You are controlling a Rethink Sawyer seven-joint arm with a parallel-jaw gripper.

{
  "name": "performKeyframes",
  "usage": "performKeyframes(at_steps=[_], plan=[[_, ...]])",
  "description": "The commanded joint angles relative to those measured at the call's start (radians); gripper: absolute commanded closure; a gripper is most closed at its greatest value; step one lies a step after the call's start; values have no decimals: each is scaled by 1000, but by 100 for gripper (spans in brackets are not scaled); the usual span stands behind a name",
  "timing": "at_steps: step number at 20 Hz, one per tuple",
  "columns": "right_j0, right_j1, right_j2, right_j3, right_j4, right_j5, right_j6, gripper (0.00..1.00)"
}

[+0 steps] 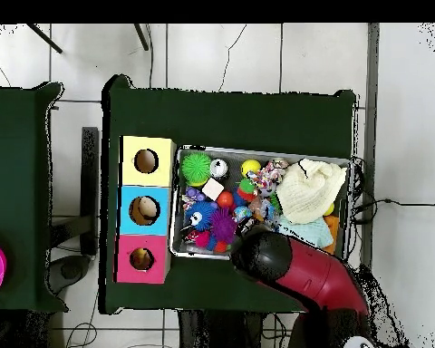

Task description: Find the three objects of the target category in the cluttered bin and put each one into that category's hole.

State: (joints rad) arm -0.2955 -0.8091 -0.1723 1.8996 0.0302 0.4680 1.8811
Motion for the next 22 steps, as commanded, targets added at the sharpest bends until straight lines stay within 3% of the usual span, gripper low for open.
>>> performKeyframes(at_steps=[1,18,22], plan=[[21,179,79,-65,-38,-164,118,100],[80,295,23,-150,-6,-198,125,100],[85,351,11,-200,3,-187,125,100]])
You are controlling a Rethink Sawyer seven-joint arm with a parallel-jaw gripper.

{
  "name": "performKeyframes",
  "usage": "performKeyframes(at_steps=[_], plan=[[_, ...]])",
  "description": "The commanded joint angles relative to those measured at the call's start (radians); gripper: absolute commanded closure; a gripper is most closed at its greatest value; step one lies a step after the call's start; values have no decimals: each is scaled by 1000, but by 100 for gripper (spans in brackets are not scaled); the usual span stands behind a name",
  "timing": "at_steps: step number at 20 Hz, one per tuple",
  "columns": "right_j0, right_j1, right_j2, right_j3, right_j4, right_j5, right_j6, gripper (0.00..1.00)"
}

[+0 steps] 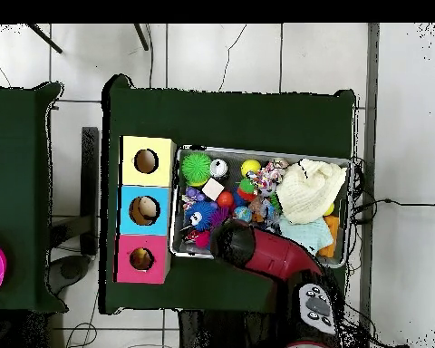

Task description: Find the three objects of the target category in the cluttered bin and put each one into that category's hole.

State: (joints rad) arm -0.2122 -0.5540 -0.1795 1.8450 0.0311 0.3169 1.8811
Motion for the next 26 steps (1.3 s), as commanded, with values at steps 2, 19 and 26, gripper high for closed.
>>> performKeyframes(at_steps=[2,19,26], plan=[[4,144,11,-186,11,-39,131,100],[0,148,23,-180,13,13,119,100],[73,123,124,-128,158,35,256,100]])
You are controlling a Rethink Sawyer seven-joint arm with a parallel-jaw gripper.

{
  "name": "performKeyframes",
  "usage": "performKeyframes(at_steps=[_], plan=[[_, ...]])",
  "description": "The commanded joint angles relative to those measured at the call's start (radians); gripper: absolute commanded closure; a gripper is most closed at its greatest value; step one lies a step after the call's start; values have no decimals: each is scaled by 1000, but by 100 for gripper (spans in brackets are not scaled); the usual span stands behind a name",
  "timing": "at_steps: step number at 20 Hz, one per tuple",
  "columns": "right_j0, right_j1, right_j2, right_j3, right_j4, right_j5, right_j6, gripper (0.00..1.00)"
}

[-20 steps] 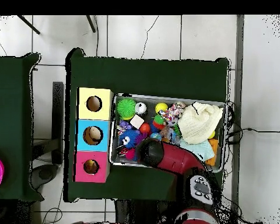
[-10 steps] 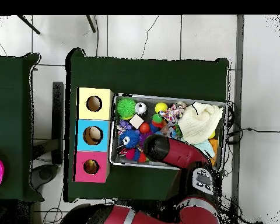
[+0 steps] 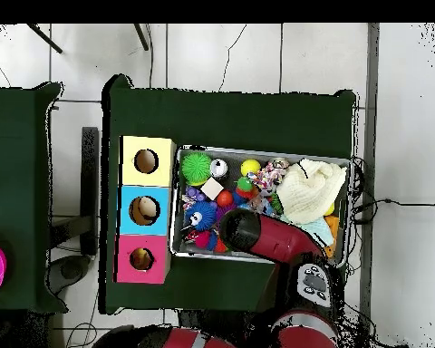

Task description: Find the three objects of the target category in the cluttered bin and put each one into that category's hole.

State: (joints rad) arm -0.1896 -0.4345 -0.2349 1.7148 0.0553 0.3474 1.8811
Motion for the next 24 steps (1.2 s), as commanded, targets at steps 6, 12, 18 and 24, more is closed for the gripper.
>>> performKeyframes(at_steps=[6,12,18,24], plan=[[134,79,210,-79,311,-51,367,100],[207,142,213,-161,479,-95,418,100],[162,145,237,-130,459,-115,321,100],[-7,74,224,23,277,-149,153,100]])
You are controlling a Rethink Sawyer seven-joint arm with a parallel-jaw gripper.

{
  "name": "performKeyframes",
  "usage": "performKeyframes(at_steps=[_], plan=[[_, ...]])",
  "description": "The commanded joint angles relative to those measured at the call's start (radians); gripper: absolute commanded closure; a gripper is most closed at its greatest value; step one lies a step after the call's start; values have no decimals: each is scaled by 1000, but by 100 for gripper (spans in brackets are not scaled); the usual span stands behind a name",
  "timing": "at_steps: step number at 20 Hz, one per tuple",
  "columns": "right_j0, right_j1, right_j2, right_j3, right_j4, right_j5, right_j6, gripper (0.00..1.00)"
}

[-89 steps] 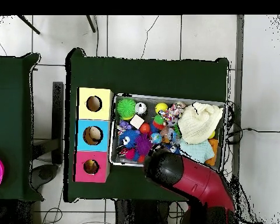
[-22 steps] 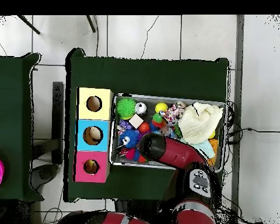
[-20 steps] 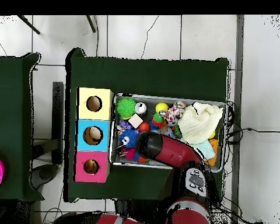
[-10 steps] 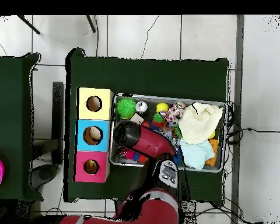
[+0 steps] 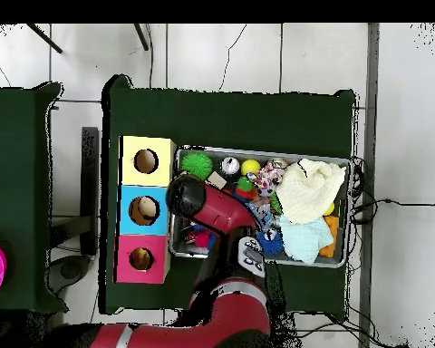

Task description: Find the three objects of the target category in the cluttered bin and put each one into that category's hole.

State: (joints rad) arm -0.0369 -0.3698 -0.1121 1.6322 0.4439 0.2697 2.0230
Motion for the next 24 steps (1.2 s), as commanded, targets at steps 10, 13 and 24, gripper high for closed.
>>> performKeyframes(at_steps=[10,13,24], plan=[[-290,-196,17,286,-376,52,-82,100],[-308,-259,-6,346,-448,76,-75,100],[-233,-362,35,423,-422,143,99,100]])
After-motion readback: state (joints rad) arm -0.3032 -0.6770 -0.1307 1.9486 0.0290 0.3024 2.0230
